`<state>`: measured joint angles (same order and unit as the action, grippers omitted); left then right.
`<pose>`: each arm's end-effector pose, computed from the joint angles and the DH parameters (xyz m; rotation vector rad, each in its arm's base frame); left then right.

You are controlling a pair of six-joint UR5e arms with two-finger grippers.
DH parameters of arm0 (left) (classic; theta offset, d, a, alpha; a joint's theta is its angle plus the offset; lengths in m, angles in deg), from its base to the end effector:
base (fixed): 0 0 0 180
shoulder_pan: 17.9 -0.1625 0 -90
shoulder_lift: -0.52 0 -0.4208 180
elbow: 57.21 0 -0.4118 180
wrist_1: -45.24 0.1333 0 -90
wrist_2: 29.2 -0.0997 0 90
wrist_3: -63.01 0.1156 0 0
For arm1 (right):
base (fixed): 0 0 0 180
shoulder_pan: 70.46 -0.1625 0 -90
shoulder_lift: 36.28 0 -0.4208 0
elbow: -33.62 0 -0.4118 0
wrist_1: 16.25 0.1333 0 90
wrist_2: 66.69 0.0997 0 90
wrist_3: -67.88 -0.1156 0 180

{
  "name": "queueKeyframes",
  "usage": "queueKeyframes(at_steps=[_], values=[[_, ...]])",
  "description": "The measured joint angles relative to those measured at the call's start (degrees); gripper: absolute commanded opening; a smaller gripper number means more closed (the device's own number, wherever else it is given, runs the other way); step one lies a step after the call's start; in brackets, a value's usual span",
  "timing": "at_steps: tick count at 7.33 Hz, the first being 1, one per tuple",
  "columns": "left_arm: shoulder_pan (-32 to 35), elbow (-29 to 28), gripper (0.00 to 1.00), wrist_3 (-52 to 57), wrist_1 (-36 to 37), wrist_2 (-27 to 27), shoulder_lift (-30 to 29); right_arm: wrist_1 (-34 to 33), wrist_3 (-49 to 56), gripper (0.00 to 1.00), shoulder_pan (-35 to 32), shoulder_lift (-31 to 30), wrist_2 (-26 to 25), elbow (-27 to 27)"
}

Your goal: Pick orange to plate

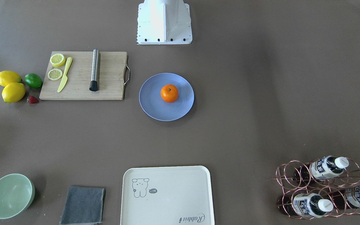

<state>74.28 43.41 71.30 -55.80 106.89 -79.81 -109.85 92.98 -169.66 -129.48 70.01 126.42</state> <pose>-0.0673 -0.4530 0.6282 0.2705 0.7810 0.1847 0.1256 -0.4682 0.6716 0.1777 -0.7999 -0.2334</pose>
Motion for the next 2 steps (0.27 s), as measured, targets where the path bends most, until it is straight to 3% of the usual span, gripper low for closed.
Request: queueKeyframes(at_steps=[2], values=[[-0.06,-0.52,0.98,0.03,-0.03,0.09,-0.21,0.0,0.03,1.0,0.04,-0.36,-0.03,-0.06]])
